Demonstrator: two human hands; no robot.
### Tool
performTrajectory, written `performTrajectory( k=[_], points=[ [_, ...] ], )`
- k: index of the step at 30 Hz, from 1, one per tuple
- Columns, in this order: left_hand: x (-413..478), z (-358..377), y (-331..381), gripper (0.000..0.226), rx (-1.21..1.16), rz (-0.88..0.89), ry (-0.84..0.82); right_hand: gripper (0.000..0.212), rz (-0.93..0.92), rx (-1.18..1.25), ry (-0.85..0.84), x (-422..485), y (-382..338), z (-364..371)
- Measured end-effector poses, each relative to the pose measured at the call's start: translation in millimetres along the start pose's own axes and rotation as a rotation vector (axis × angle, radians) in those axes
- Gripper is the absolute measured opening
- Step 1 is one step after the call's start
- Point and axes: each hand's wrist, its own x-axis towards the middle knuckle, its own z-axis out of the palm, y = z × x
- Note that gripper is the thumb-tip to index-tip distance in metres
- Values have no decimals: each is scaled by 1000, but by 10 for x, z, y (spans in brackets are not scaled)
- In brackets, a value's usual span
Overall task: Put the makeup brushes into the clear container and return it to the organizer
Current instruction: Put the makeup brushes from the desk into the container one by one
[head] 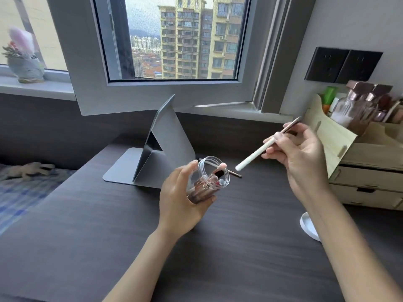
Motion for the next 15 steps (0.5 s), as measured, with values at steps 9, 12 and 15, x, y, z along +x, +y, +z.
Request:
performTrajectory(
  k=[9, 12, 15],
  points=[
    [-49, 0, 97, 72, 31, 140, -91, 17, -335, -859, -236, -563, 217, 165],
    [-49, -1, 94, 72, 40, 140, -108, 30, -411, -1017, -244, -521, 386, 120],
    [-46, 11, 82, 75, 70, 158, -111, 38, -467, -1099, -299, -482, 471, 82]
  ],
)
